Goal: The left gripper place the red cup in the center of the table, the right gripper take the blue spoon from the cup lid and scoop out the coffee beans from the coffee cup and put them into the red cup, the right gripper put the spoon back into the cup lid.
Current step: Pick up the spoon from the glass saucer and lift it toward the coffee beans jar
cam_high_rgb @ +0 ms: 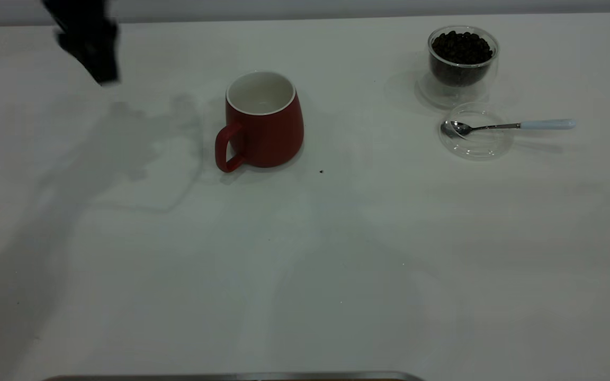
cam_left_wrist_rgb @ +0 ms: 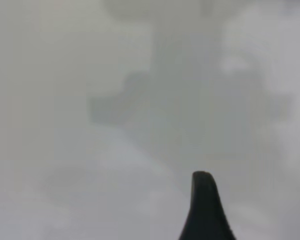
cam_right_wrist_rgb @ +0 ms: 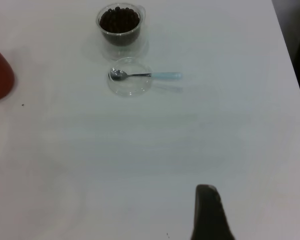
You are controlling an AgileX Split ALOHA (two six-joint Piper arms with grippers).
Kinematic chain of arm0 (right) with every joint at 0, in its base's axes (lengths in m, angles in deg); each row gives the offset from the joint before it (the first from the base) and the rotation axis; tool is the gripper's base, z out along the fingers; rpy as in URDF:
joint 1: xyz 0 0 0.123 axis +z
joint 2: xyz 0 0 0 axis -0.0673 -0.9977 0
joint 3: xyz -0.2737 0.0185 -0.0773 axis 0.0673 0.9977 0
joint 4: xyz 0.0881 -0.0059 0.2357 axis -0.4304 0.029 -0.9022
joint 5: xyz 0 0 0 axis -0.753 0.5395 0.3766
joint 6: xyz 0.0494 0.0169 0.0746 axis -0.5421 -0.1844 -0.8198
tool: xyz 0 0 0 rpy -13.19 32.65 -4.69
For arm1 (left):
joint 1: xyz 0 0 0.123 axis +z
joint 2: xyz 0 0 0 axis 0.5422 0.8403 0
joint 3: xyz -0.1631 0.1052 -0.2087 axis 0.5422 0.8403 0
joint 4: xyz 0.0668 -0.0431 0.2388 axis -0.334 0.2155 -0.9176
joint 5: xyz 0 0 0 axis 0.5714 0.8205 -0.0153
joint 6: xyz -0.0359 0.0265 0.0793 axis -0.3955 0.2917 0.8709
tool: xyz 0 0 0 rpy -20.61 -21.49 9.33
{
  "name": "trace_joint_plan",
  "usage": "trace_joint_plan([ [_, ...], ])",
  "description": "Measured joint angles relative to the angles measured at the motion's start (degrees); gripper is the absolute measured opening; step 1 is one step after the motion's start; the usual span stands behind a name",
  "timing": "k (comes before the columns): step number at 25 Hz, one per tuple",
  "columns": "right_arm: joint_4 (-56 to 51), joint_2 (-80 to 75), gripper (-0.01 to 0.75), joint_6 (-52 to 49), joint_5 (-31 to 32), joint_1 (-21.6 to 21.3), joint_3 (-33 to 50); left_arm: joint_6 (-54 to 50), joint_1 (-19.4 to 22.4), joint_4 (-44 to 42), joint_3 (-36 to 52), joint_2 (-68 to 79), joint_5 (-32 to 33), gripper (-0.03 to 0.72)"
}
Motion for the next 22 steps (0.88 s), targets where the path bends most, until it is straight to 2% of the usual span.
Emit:
trace_joint_plan([
  [4, 0.00, 0.00, 0.525, -0.06, 0.00, 0.00, 0.00, -4.26, 1.24, 1.10, 0.00, -9.93, 8.81, 0.587],
  [8, 0.00, 0.00, 0.525, -0.06, 0.00, 0.00, 0.00, -5.70, 1.90, 6.18, 0.00, -21.16, 16.02, 0.587],
  [11, 0.00, 0.00, 0.525, -0.06, 0.00, 0.00, 0.00, -7.81, 1.90, 10.07, 0.08, -29.06, 16.03, 0.587],
  [16, 0.00, 0.00, 0.525, 0.01, 0.00, 0.00, 0.00, -17.65, 1.84, 10.64, 1.36, -41.57, 16.03, 0.587],
  [22, 0.00, 0.00, 0.525, 0.01, 0.00, 0.00, 0.00, -26.83, 1.84, 9.70, 12.35, -57.92, 16.03, 0.587],
])
